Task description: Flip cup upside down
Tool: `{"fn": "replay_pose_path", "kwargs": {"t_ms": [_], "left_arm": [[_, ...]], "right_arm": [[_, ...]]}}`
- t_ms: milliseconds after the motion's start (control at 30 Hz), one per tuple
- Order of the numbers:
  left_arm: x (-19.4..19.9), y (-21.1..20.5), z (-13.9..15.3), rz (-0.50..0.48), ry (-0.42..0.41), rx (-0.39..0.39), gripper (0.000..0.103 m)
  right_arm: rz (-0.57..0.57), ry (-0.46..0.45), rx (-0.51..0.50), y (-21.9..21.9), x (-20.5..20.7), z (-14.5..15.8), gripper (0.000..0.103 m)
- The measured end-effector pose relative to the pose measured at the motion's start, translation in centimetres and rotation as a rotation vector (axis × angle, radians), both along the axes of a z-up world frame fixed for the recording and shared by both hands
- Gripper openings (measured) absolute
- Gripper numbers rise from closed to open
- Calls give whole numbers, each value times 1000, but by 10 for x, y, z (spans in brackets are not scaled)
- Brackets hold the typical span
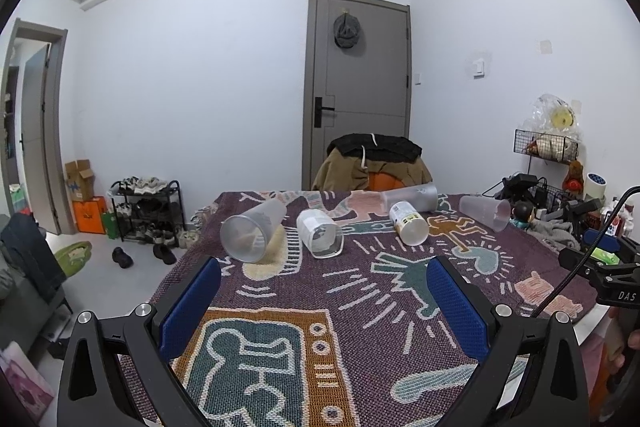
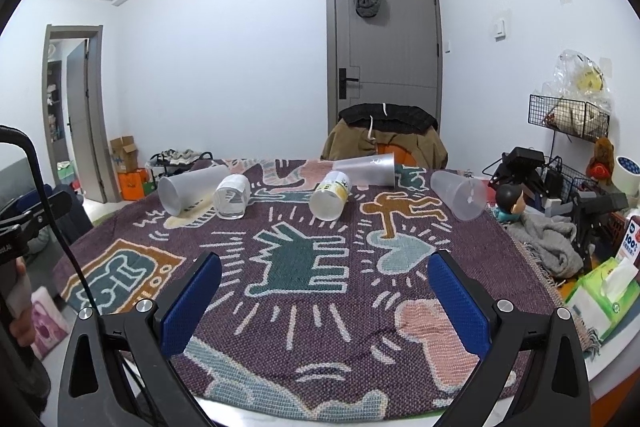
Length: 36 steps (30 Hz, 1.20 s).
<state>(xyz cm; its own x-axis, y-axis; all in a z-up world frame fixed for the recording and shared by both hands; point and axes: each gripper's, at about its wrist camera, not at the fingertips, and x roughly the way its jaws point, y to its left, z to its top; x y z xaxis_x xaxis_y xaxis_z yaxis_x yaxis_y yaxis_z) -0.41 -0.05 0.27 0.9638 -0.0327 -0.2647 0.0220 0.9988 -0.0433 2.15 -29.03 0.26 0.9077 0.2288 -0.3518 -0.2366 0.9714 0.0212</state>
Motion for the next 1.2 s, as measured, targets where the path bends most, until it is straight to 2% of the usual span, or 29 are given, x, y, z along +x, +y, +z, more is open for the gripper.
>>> {"fn": "replay_pose_path", "kwargs": {"t_ms": [400,667,967,1200], "left_arm": [[4,6,-2,-1,14,-9,103],[13,13,2,-4,24,-4,103],[30,25,14,13,14,40,103],[50,42,19,29,41,-5,103]], "right_arm": [[-17,3,-16,1,9,0,103],[-26,-25,-37,5,27,14,103],[0,5,-99,8,80,22,103],[22,56,-141,2,126,21,103]]}}
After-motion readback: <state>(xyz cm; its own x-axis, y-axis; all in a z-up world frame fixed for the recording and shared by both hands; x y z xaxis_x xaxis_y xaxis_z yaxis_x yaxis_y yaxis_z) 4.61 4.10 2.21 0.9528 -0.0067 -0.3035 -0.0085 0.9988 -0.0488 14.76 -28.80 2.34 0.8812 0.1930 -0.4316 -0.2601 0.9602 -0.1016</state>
